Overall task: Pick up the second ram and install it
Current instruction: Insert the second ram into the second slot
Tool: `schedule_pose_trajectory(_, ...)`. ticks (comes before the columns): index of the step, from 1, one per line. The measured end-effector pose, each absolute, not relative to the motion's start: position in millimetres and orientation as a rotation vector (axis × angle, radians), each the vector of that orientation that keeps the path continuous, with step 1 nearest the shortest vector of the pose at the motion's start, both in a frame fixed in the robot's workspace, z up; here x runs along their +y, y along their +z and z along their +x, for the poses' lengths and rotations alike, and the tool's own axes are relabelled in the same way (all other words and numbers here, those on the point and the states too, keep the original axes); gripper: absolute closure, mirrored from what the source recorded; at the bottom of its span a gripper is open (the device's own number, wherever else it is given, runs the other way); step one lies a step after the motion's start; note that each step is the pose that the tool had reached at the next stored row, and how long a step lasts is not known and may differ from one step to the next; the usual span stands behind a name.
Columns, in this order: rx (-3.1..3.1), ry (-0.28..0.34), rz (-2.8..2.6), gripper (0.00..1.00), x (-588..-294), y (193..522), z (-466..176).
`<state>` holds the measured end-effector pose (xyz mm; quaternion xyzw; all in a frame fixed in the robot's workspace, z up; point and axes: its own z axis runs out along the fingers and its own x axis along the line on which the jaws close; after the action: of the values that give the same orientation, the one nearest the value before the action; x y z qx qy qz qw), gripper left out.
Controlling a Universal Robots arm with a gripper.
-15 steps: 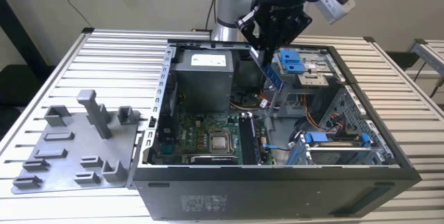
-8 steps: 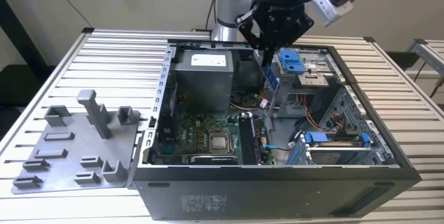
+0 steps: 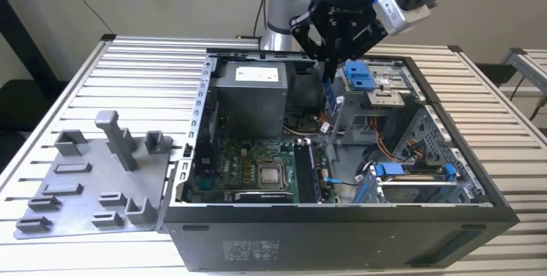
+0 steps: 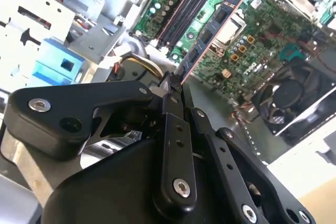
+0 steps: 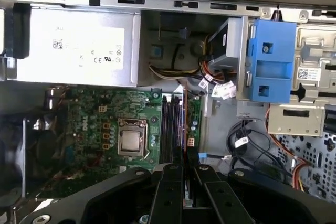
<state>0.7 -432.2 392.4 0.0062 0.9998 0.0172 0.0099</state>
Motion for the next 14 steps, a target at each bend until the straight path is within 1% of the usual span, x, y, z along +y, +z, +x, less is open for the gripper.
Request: schedule_pose_trajectory(14, 3.118, 0.052, 0.117, 0.86, -432.2, 389.5, 0.9)
